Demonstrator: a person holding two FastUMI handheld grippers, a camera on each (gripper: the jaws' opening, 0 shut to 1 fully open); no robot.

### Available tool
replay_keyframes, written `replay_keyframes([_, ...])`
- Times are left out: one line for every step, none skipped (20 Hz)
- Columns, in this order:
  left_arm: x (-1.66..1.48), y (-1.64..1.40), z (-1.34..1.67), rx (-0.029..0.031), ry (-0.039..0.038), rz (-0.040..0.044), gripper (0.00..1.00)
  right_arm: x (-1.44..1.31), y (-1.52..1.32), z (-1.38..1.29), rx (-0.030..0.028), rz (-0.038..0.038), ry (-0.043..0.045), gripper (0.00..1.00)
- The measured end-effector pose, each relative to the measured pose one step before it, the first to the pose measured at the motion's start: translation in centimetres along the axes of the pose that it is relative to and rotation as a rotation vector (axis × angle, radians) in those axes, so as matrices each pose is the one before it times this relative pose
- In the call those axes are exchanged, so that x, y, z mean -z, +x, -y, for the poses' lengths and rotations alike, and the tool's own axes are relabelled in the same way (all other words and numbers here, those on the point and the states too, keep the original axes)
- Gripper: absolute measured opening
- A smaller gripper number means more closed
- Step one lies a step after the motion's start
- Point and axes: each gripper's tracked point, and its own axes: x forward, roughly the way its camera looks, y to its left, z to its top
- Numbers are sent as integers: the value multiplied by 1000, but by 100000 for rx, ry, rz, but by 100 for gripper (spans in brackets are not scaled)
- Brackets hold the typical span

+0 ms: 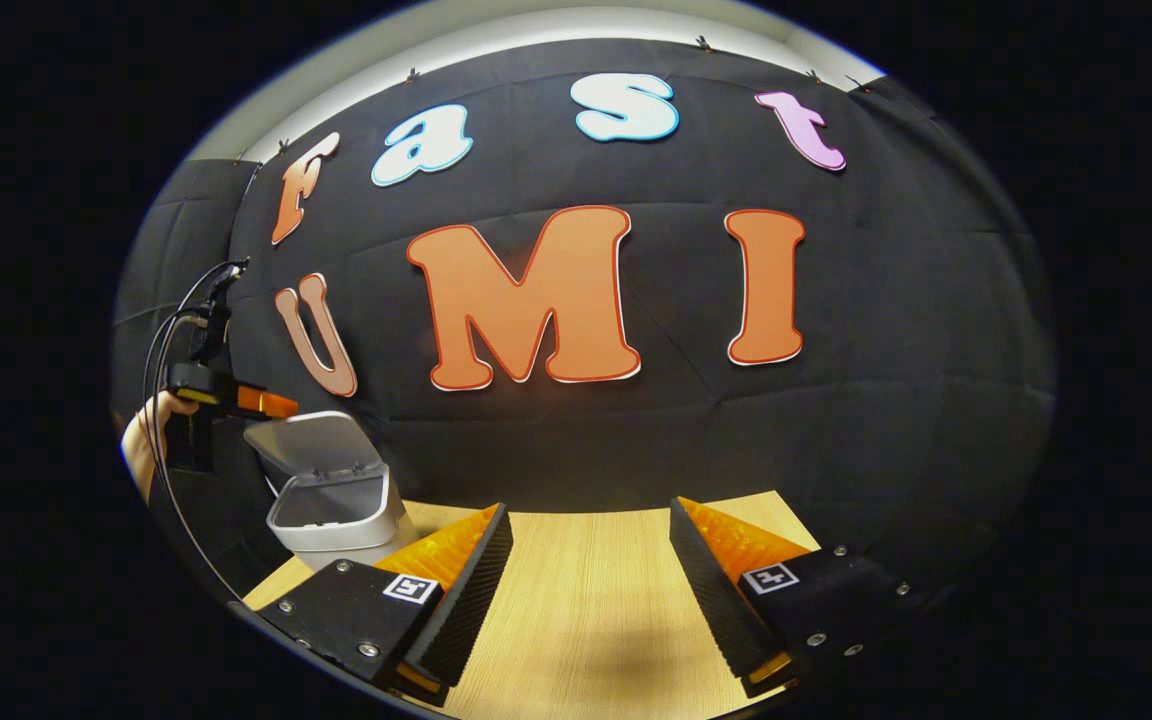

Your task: Press the lid of the desktop garbage bin to open it, pick up the crumpled paper on the desktop and throw it into the bin, then pick up the pop can on the desktop and drop it into the bin, and finally close the garbage bin lid.

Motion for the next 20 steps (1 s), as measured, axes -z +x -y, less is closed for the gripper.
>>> replay_keyframes([871, -332, 269, 157, 1565, -597, 94, 8, -40, 168, 1125, 767, -299, 94])
replay_keyframes([812, -253, 181, -15, 878, -532, 95, 65, -235, 290, 1194, 481, -493, 95])
replay_keyframes([813, -136, 176, 255, 84, -730, 94, -44, -132, 182, 1144, 617, -388, 94])
replay_keyframes([825, -115, 89, 153, -965, -519, 95, 10, -190, 218, 821, 355, -74, 94])
replay_keyframes([695, -115, 159, 373, -1327, -699, 95, -1, -198, 136, 654, 354, 162, 94])
replay_keyframes([783, 18, 95, 299, -1243, -325, 95, -41, -217, 186, 723, 317, -12, 95])
replay_keyframes([564, -27, 163, 337, -438, 44, 94, 41, -13, 235, 790, 242, -217, 94])
replay_keyframes([444, -17, 110, 244, -568, 637, 95, 42, -119, 151, 834, 94, -110, 94])
replay_keyframes([542, -50, 36, 52, -789, -102, 95, 25, -142, 74, 428, -81, 145, 94])
replay_keyframes([729, -30, 153, 256, -786, -572, 95, 61, -145, 28, 207, -75, 314, 94])
replay_keyframes([678, 144, 86, 166, -596, -798, 95, 190, -44, 64, 374, -171, 355, 94])
replay_keyframes([736, 129, 78, 237, -241, -1142, 95, 172, -77, 15, 196, -363, 316, 94])
replay_keyframes([844, 193, 70, 153, 1, -1356, 95, 137, -17, -56, 166, -397, 249, 94])
replay_keyframes([803, 228, 204, 500, 46, -1232, 95, 207, -49, -66, -123, -531, 134, 94])
replay_keyframes([829, 20, -3, -220, 614, -1274, 95, 151, -45, -125, -2, -407, 89, 94])
replay_keyframes([720, 202, 64, 208, 2148, -551, 95, 11, 9, -113, -7, -156, -65, 94])
replay_keyframes([161, 142, -57, -903, 1970, 981, 95, 32, -53, 81, 140, -129, -7, 94])
replay_keyframes([676, 91, 79, -467, 2540, -301, 95, -44, 64, -62, -150, -59, 244, 94])
replay_keyframes([994, -130, 90, -344, 2357, -3056, 95, 43, -39, -38, -76, -342, 447, 94])
replay_keyframes([453, 97, 42, -374, 2468, -570, 96, 40, 57, 25, 102, -410, 355, 94])
